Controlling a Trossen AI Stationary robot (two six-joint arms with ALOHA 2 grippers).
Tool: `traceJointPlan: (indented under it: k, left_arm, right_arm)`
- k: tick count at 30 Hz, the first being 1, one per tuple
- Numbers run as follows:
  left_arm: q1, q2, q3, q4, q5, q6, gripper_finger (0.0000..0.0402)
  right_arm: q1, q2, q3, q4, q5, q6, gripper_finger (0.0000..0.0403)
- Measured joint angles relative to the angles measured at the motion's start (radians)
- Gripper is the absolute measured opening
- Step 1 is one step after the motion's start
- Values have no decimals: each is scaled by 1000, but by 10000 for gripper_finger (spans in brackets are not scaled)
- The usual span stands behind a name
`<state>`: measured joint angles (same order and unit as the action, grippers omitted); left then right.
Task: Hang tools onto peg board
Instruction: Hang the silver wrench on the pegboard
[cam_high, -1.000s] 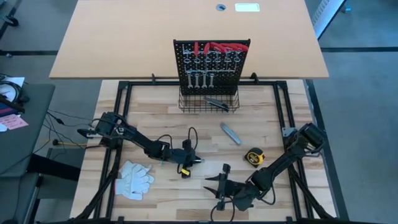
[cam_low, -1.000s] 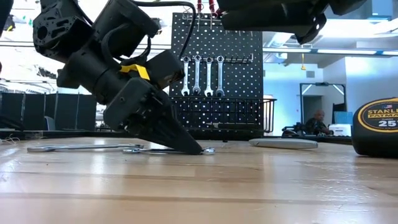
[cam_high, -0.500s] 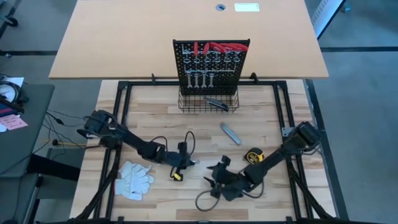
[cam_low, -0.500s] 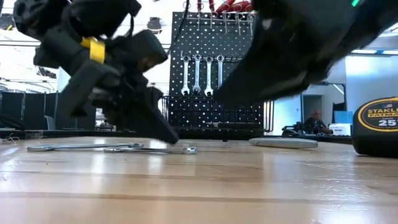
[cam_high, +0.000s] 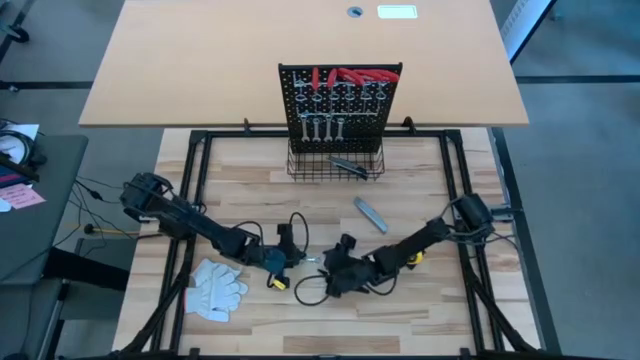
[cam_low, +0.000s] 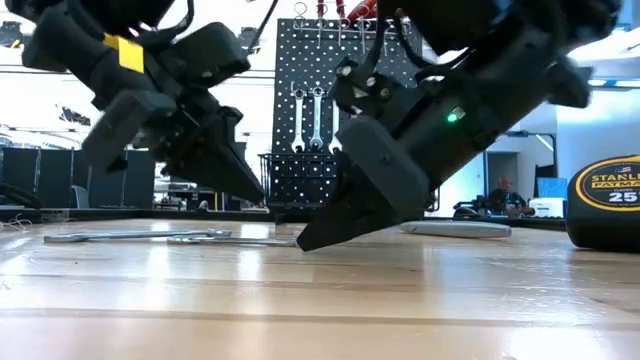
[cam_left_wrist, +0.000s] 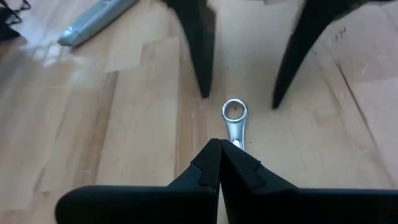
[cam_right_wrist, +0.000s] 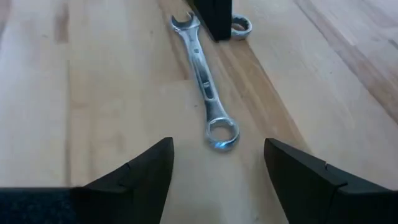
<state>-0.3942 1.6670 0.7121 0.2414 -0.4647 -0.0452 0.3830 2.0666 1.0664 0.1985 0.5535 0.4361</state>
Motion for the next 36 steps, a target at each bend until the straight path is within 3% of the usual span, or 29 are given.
traceJointPlan:
  k: [7, 13, 19, 25, 31, 36]
  left_arm:
    - [-11, -30, -12, -38, -4, -25, 0]
    - [-11, -29, -31, -45, -6, -50, 0]
    - [-11, -29, -31, -13, 20, -52, 14]
    - [-10, -29, -31, 3, 68, -53, 67]
    - [5, -29, -31, 4, 103, -79, 113]
    - [16, -29, -31, 4, 105, -80, 129]
  right_arm:
    - [-74, 31, -1, 63, -173, -86, 232]
    - [-78, 68, 7, -1, -231, -64, 145]
    - [-73, 18, 1, -62, -256, -59, 52]
    - [-23, -50, -8, -123, -184, -94, 6]
    - [8, -80, -9, -135, -135, -105, 5]
    - [25, -118, -9, -132, -30, -108, 6]
